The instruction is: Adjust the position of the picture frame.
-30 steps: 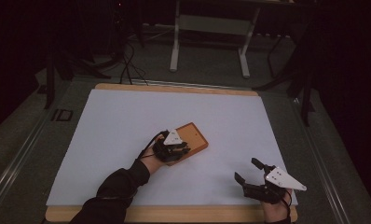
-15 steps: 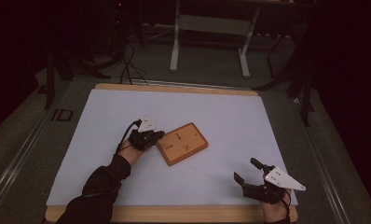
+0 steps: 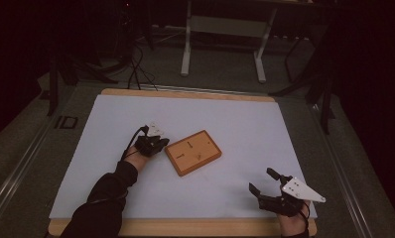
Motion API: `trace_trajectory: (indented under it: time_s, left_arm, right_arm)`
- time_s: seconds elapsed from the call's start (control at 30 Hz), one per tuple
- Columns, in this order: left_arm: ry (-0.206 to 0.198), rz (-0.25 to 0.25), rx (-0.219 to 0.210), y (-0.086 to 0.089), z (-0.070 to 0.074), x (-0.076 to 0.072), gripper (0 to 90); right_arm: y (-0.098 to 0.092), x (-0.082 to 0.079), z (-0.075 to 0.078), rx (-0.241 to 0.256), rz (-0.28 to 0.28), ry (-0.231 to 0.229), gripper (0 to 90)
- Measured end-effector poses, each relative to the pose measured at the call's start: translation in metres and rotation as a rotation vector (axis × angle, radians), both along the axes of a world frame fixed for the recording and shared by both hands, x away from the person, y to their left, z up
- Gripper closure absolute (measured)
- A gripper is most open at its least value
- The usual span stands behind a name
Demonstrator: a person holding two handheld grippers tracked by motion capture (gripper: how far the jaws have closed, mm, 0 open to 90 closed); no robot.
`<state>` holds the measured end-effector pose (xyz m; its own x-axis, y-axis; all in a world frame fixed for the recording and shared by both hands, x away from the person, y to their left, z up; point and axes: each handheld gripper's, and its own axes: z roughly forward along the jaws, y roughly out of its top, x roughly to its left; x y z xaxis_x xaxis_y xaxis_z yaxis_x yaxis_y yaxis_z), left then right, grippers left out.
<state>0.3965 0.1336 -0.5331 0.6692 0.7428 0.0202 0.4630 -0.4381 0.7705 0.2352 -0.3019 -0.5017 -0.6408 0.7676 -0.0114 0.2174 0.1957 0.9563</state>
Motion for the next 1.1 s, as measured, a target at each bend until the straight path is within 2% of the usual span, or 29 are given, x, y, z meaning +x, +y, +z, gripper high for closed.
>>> trace_trajectory:
  time_s: [0.07,0.2,0.4,0.63,0.77,1.1]
  left_arm:
    - [0.002,0.0,0.021,0.0,-0.001,0.001,90.0]
    - [0.024,-0.012,0.023,-0.001,-0.003,0.002,90.0]
    - [0.047,-0.004,0.017,0.001,-0.006,0.001,90.0]
    - [0.046,-0.034,0.026,-0.001,-0.006,-0.008,90.0]
    - [0.046,-0.07,0.031,-0.006,-0.004,-0.02,90.0]
    - [0.087,-0.154,0.013,-0.018,-0.004,-0.045,90.0]
  right_arm:
    - [0.0,0.0,0.0,0.0,-0.001,0.001,14.8]
    - [0.001,0.0,0.0,-0.001,0.0,0.0,14.8]
    - [0.0,0.0,0.0,0.001,0.0,0.003,14.8]
    - [0.001,0.0,0.0,-0.001,-0.001,0.004,14.8]
    - [0.001,0.0,0.0,-0.003,0.001,0.001,14.8]
    - [0.001,0.0,0.0,-0.005,0.002,0.0,14.8]
